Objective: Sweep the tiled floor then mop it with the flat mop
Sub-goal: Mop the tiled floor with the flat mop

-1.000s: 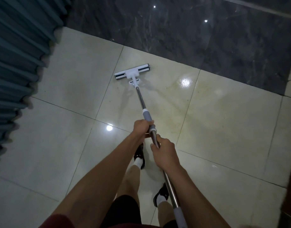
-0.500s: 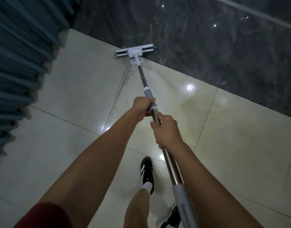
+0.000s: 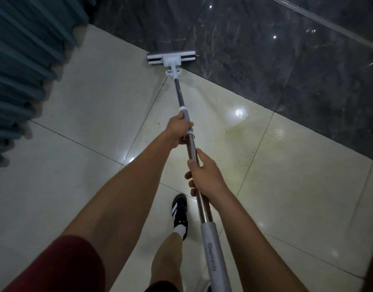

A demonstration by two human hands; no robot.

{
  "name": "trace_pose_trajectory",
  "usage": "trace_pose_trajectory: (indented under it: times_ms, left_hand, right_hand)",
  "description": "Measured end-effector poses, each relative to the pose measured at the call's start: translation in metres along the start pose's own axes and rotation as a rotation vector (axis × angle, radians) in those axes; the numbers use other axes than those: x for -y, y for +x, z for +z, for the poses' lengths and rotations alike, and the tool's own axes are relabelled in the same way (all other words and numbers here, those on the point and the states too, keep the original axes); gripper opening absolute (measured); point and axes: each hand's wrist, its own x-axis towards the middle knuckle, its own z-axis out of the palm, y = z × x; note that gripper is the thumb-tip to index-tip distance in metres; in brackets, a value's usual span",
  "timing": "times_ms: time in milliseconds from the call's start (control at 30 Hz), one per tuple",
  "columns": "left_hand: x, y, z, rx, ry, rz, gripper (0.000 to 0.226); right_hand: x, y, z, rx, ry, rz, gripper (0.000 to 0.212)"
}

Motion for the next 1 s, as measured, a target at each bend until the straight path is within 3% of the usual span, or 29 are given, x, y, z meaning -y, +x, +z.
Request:
trace_pose_trajectory:
  times_ms: [233, 400, 733, 1000]
  left_hand:
    - [0.072, -0.056, 0.019, 0.006, 0.046, -0.057, 0.036]
    - [0.146, -0.118, 0.038, -0.005, 0.026, -0.060, 0.043]
    - [0.308, -0.278, 0.087, -0.064, -0.119, -0.072, 0.016]
    - [0.381, -0.344, 0.094, -0.122, -0.153, -0.104, 0.053]
  right_hand:
    - [-0.074, -0.051, -0.008, -0.089, -0.367, -0.121, 0.045]
    - [-0.143, -0.109, -0.028, -0.054, -0.451, -0.136, 0.048]
    - [-0.299, -0.246, -0.080, 0.073, -0.547, -0.176, 0.038]
    - [-0.359, -0.318, -0.085, 0.109, -0.559, -0.175, 0.035]
